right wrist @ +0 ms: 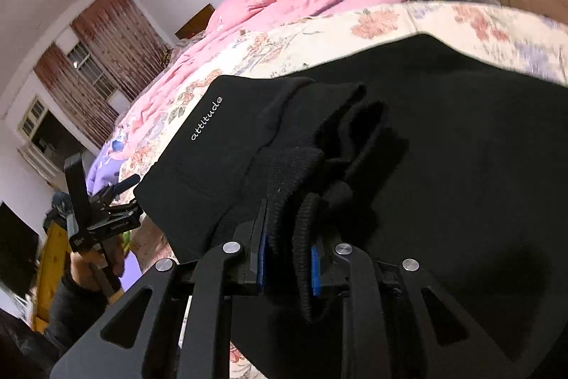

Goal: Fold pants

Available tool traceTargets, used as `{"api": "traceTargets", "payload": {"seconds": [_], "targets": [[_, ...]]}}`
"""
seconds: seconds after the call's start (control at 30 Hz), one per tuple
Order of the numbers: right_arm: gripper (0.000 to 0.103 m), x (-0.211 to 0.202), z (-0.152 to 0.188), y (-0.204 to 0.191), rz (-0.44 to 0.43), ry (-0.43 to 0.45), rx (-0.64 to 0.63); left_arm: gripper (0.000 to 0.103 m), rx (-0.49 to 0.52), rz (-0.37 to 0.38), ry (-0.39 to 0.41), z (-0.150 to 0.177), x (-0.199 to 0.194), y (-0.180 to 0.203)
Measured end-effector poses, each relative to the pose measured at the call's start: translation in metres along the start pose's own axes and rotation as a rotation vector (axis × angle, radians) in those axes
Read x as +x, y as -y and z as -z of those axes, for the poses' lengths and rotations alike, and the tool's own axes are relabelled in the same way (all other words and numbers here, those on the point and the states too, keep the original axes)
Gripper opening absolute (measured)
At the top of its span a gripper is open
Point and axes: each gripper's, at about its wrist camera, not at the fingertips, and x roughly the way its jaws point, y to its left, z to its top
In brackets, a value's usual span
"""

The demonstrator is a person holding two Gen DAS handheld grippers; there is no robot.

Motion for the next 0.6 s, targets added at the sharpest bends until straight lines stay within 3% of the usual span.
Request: {"api": "traceTargets", "payload": {"seconds": [0.17, 0.3, 0.43, 0.6], "targets": [[0.02, -0.018, -0.006, 0.001, 0.019, 0.035, -0.006, 0.102, 0.019, -0.012, -0.009, -0.002, -0.004, 0.004], [0.02, -0.005, 0.001, 0.029, 0.007, -0.013, 0.086, 0.102, 0.065, -0.031, -0.011, 0.0, -0.005, 0.014], [0.02, -0.006, 0.003, 0.027, -0.011, -0.004, 0.098, 0.102, -0.019, 0.031, -0.036, 0.003, 0.001, 0.001], [0.02, -0.005, -0.002, 0.014, -0.017, -0.005, 0.055, 0.102, -0.047, 0.004, -0.044, 0.002, -0.001, 0.0]]}}
